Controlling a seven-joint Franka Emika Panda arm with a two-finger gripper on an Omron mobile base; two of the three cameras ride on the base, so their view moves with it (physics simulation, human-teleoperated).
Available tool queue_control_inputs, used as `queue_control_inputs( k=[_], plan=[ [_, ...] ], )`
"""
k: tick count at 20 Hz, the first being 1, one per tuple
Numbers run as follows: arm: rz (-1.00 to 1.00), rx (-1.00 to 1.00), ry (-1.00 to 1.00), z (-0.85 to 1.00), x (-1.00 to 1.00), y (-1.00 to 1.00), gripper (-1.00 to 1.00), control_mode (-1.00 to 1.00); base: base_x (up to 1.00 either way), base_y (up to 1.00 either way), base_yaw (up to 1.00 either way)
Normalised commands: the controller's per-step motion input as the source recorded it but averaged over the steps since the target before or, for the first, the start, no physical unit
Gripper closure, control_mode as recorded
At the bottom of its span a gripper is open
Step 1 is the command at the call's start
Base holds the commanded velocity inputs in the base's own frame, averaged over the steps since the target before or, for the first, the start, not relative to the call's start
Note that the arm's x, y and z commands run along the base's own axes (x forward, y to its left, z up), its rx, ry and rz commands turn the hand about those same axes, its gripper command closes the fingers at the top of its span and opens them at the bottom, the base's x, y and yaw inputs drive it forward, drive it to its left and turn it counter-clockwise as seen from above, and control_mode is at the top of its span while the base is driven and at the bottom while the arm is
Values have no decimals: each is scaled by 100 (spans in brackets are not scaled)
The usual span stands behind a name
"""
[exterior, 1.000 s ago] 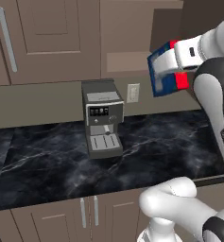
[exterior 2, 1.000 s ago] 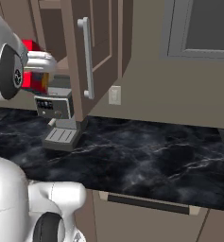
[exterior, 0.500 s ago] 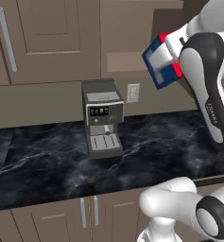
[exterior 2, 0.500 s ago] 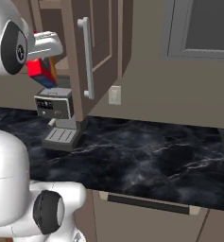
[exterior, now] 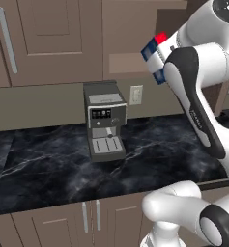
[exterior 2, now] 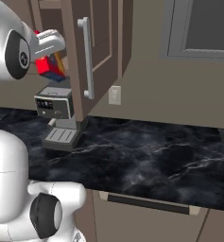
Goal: Pick the boxed food from the counter and place it in the cabinet. Then close the cabinet.
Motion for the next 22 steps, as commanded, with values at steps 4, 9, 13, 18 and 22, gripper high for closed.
queue_control_inputs(
  k=[4,9,13,18,22],
  plan=[
    [0,0,1,0,60,-1,100,-100,0,0,0],
    [-4,0,-2,0,44,0,100,-100,0,0,0],
    [-1,0,0,0,46,0,100,-100,0,0,0],
    [0,0,0,0,53,-1,100,-100,0,0,0],
    [0,0,0,0,55,-8,100,-100,0,0,0]
  ],
)
